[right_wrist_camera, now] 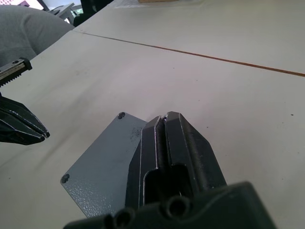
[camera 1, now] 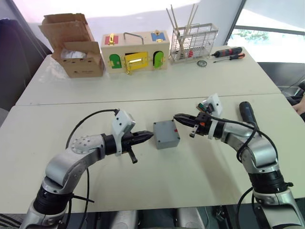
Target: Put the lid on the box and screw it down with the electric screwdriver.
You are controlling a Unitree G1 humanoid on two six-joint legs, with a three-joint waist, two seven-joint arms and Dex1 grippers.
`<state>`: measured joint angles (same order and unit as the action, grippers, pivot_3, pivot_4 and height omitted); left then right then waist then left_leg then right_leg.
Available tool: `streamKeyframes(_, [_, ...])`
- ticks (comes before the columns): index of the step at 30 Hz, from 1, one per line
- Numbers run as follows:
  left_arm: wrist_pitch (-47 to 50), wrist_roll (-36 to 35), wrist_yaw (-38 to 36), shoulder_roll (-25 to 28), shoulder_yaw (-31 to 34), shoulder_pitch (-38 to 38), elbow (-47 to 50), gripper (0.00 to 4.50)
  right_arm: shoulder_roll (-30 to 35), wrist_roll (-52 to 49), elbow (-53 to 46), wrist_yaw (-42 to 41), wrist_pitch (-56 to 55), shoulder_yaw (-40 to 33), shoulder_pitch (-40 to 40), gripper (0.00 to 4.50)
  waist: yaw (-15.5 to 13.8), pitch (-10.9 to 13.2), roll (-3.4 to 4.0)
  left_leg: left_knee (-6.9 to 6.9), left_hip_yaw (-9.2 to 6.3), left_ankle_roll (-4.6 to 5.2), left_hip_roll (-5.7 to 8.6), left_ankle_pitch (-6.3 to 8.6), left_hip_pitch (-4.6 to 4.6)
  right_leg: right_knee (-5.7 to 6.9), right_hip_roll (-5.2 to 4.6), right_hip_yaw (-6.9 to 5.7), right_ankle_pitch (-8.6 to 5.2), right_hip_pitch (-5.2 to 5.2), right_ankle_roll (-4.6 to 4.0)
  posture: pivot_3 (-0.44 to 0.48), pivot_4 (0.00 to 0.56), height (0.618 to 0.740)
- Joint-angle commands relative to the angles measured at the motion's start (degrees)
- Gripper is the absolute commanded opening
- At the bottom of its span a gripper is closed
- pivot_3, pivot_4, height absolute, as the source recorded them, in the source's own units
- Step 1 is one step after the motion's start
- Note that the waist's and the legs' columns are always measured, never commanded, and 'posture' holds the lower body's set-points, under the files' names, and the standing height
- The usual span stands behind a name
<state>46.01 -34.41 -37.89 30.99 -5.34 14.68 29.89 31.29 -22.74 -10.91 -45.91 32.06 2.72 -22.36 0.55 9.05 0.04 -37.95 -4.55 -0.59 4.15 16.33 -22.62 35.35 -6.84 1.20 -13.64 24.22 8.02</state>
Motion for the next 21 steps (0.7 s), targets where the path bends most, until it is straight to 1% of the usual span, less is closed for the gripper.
streamKeyframes(1, [-0.65,-0.2,0.26,0.0,0.46,0.09,1.61,0.0,-0.62,-0.17,-0.36,-0.22,-0.88,0.02,-0.93,0.03,0.0,0.0,0.0,0.0,0.0,0.0,0.0,0.0,0.0,0.0,0.0,0.0,0.0,0.0,0.0,0.0,0.15,0.734])
streamKeyframes(21, [-0.91,-0.25,0.41,0.13,0.45,0.02,1.53,0.0,-0.52,1.55,1.88,0.03,-1.93,0.17,-0.65,0.03,-0.01,0.0,0.0,0.0,0.0,0.0,0.0,0.0,0.0,0.0,0.0,0.0,0.0,0.0,0.0,0.0,0.15,0.734])
